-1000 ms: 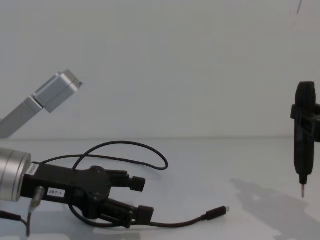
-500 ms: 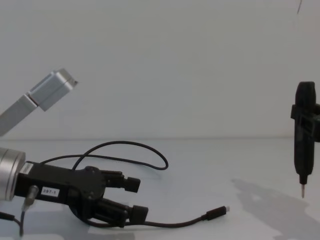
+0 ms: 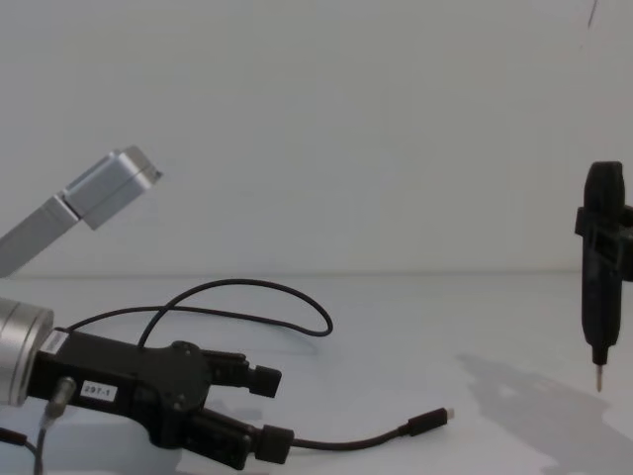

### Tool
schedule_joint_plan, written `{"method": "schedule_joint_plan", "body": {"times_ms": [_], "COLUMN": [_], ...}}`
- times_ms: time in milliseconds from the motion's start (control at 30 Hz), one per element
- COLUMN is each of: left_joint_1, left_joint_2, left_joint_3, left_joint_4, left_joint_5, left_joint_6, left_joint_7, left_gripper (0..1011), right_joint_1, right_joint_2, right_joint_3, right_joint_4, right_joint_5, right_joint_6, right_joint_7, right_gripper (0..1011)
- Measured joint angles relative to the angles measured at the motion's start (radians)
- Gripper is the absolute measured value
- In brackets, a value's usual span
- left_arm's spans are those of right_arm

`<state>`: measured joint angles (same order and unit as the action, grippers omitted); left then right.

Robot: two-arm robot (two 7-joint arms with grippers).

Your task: Pick up the data cable with the one hand.

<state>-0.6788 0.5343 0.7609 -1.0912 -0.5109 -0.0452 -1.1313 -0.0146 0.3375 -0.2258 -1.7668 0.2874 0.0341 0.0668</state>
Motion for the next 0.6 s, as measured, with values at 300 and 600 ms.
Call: {"method": "schedule_joint_plan", "body": {"times_ms": [300,600], "left_joint_1": [-0.010,-0.022], "left_joint_2": [0.003,0.007], "left_joint_3": [0.017,0.037], "left_joint_4": [0.001,0.002], "left_joint_5": [0.012,0.031], "left_joint_6": [0.003,0.004], "left_joint_7": [-0.001,0.006], "left_gripper": [1001,945], "right_joint_1": [0.000,0.000], "right_joint_2": [0.000,0.000], "right_joint_3": [0.000,0.000], "right_joint_4": [0.000,0.000], "right_joint_5": [0.000,0.000], "right_joint_6": [0.000,0.000], "right_joint_7": [0.000,0.000], "right_gripper": [279,279]}}
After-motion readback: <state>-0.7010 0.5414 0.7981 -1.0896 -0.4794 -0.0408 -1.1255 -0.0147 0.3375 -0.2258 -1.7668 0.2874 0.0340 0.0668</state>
